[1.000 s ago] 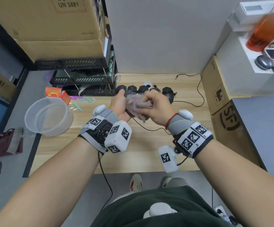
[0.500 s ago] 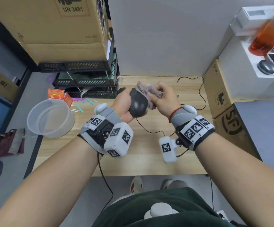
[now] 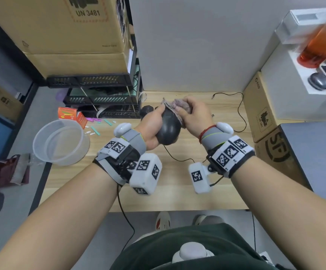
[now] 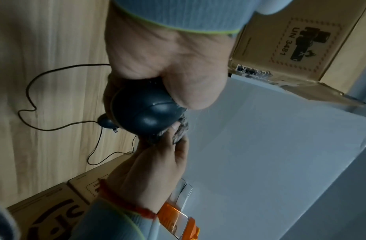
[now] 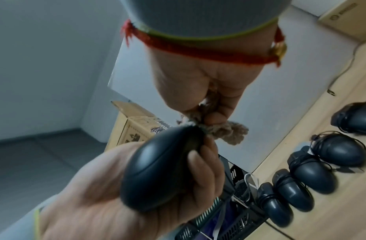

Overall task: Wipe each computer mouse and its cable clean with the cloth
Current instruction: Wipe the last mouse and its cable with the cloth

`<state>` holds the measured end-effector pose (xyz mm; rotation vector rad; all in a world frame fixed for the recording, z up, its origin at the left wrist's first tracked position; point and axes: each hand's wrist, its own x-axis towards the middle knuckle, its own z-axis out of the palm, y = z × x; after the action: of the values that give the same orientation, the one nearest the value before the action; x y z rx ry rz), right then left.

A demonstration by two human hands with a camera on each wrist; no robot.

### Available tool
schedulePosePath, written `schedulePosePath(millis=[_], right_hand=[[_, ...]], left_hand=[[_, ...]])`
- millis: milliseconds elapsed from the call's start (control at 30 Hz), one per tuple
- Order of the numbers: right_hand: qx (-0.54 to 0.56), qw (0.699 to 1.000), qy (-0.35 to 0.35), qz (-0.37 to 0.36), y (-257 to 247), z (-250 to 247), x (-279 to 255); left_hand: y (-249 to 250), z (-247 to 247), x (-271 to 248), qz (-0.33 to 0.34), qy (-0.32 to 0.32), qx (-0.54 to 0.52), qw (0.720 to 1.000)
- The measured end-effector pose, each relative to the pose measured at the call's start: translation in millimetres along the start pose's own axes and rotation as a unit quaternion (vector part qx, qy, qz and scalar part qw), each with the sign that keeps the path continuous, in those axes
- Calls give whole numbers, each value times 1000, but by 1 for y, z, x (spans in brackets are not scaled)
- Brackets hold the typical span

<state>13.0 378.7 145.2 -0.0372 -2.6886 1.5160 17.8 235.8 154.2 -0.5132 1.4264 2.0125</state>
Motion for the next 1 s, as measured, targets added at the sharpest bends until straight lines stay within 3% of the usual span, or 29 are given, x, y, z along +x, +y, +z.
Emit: schedulePosePath(millis=[100,333,400,500,567,700,833,900,1000], right_hand=[[-91,993,-34,-65,-5,4,-4],[-71,961,-143,-225,-17,-5,-21],[-96,955,-175,-218,-20,-7,-18],[-95,980,-107,-140,-20,-7,-3],[-77,986,-82,-125,-20,-5,-2],[-27,967,-181,-177,-24,-1,-22],[-56,952,-242,-181,-26,-3,-31],[-51,966,-203,-151,-24,-3,-22],[-67,985,-100,-122,-21,-3,-7]], left_hand=[[-3,2,3,-17,-18,-64,998],[5,-12,2,-48,-75,-141,986],[6,-13,3,-68,-68,-140,985],[4,-3,-1,-24,-60,-128,990],[4,1,2,-6,-52,-134,990],[16,-12,3,-62,-14,-85,994],[16,-15,4,-35,27,-71,997],[12,-12,4,-54,27,-34,998],[11,-6,6,-38,24,-64,997]])
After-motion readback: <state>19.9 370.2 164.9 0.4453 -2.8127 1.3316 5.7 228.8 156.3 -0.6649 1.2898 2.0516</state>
